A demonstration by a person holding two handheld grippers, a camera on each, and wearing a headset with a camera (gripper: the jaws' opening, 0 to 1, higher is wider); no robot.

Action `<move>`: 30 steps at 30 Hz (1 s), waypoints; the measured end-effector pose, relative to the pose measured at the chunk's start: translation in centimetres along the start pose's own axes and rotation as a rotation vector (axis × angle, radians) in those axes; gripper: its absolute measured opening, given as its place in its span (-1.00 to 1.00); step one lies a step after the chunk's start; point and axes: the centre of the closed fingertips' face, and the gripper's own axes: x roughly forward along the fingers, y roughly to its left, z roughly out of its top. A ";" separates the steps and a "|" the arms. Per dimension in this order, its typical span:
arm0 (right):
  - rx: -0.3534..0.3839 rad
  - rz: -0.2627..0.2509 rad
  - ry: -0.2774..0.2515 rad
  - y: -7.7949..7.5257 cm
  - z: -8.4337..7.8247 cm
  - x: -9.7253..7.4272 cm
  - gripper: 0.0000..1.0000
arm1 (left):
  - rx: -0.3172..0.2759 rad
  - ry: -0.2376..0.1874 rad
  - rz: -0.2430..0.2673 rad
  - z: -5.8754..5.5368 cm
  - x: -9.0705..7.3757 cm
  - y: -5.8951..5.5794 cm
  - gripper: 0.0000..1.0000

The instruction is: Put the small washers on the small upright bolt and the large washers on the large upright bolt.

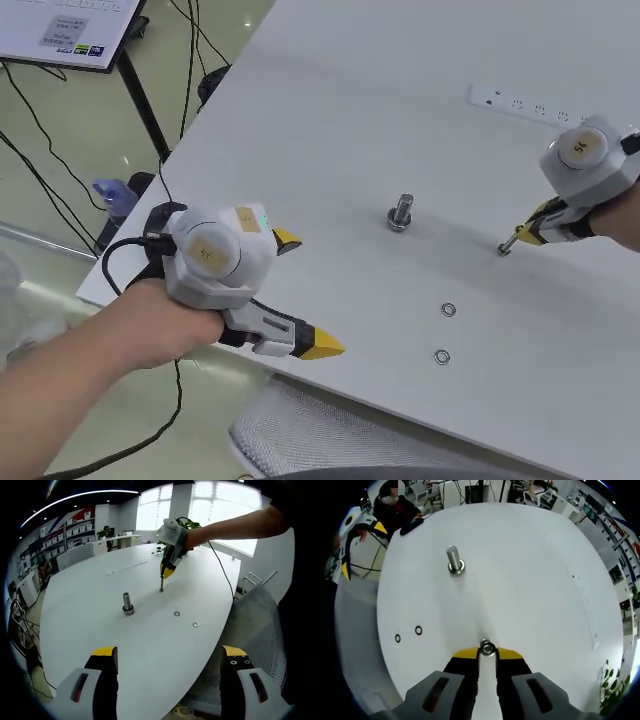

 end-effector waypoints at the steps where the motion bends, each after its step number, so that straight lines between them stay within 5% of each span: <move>1: -0.002 -0.001 0.001 0.1 0.0 0.0 -0.75 | -0.001 0.000 -0.001 0.0 0.0 0.0 0.67; 30: -0.014 0.031 0.034 0.0 -1.0 3.7 -0.75 | -0.027 0.016 0.004 -0.3 0.1 0.6 0.65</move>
